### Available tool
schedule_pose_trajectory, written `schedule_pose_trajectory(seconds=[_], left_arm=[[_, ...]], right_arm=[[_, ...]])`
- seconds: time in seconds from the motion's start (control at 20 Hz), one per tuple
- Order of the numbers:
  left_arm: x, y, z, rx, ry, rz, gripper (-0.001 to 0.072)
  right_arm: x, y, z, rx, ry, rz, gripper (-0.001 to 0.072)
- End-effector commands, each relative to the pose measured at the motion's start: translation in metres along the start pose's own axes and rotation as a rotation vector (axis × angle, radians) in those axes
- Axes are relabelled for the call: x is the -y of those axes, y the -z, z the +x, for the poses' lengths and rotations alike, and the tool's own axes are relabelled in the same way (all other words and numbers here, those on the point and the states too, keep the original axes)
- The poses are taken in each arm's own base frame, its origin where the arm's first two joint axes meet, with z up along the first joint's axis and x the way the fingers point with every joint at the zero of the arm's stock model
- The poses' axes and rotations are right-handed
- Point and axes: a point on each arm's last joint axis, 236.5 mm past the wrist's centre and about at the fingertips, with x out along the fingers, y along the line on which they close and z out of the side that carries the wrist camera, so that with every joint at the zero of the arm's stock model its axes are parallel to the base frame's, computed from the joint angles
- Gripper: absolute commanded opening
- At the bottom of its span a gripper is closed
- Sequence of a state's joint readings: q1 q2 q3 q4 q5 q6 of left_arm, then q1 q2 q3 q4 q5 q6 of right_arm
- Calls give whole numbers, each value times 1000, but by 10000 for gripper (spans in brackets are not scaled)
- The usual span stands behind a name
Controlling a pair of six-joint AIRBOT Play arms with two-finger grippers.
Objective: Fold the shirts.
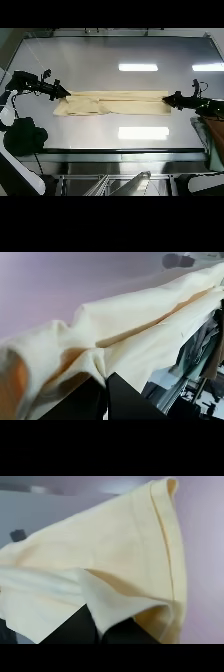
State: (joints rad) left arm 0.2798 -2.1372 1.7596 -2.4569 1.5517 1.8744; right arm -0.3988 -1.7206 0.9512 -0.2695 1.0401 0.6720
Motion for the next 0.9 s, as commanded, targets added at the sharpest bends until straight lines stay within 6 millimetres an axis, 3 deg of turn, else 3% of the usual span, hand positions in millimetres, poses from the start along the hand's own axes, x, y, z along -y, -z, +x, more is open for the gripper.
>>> schedule_pose_trajectory(seconds=[0.0, 0.05, 0.1, 0.15, 0.2, 0.3, 0.4, 0.5, 0.55, 0.6, 0.65, 0.85], left_arm=[[-14, 9, 2, -85, -31, -14, 16], [-6, 10, -3, -96, -20, 3, 200], [1, 11, -12, -106, -17, 20, 427], [11, 12, -21, -116, -20, 24, 638], [19, 11, -31, -117, -26, 31, 719], [37, 1, -50, -66, -47, 65, 713], [52, -8, -63, 2, -63, 101, 713], [63, -10, -66, 46, -71, 111, 707], [66, -7, -63, 50, -71, 109, 617], [68, -4, -60, 41, -71, 108, 355], [70, -1, -56, 31, -70, 107, 14], [89, 11, -24, -39, -85, 152, 10]], right_arm=[[7, 10, 2, -41, 19, 6, 53], [3, 10, 0, -49, 2, 6, 248], [-4, 9, -6, -67, -30, 6, 368], [-10, 4, -17, -80, -58, 16, 374], [-16, -4, -31, -91, -82, 52, 378], [-9, -18, -57, -97, -51, 117, 534], [12, -20, -69, -106, 38, 138, 533], [29, -20, -66, -105, 106, 131, 533], [31, -17, -60, -114, 107, 132, 533], [31, -13, -53, -133, 102, 141, 533], [31, -7, -44, -158, 100, 156, 533], [26, 15, -5, -236, 103, 206, 527]])
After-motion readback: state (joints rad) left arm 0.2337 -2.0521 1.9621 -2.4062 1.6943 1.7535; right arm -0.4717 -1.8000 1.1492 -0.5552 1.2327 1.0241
